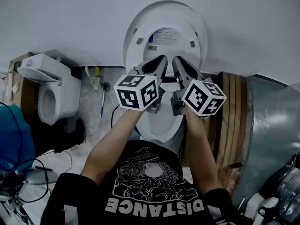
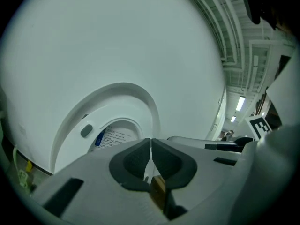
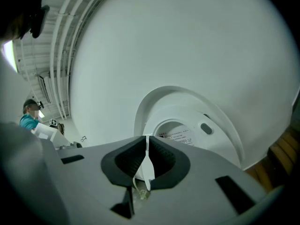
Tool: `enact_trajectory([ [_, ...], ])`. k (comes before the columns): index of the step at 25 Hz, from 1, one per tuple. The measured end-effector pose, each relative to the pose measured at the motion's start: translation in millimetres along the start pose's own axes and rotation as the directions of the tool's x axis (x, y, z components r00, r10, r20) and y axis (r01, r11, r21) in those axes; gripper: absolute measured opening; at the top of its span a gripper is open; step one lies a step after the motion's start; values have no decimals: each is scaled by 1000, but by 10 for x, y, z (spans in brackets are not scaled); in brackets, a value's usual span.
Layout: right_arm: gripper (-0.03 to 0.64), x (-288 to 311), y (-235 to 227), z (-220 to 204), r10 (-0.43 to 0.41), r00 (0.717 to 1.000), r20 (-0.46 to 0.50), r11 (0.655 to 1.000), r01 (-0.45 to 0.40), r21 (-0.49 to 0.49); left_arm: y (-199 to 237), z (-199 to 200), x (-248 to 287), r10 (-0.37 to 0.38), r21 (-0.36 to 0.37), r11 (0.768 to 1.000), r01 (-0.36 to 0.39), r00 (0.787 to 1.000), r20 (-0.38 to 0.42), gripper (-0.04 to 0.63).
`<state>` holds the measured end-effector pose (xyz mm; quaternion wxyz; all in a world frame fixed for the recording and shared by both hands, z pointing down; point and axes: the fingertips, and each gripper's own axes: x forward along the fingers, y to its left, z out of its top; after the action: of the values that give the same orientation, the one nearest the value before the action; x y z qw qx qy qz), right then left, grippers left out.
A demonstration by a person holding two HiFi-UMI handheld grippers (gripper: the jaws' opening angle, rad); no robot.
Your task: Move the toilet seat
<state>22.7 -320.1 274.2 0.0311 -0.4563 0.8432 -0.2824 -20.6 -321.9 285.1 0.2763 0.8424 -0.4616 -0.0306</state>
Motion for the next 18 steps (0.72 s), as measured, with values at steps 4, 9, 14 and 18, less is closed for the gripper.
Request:
enact_trajectory([
  [4, 31, -268, 105, -93, -20, 1000, -11, 995, 19, -102, -207, -134, -186, 19, 71, 997, -19, 1000, -3, 23],
  [9, 31, -577, 230, -218, -37, 999, -22, 979, 32, -203, -476, -290, -421, 41, 175, 984, -40, 999, -4, 21],
  [14, 21, -838, 307, -349, -62, 998, -27, 958, 52, -280, -639, -423, -625, 82, 259, 963, -79, 997, -2, 21],
  [18, 18, -965, 332, -455, -79, 996, -37, 938, 62, -340, -699, -538, -730, 112, 300, 948, -104, 994, -8, 18],
])
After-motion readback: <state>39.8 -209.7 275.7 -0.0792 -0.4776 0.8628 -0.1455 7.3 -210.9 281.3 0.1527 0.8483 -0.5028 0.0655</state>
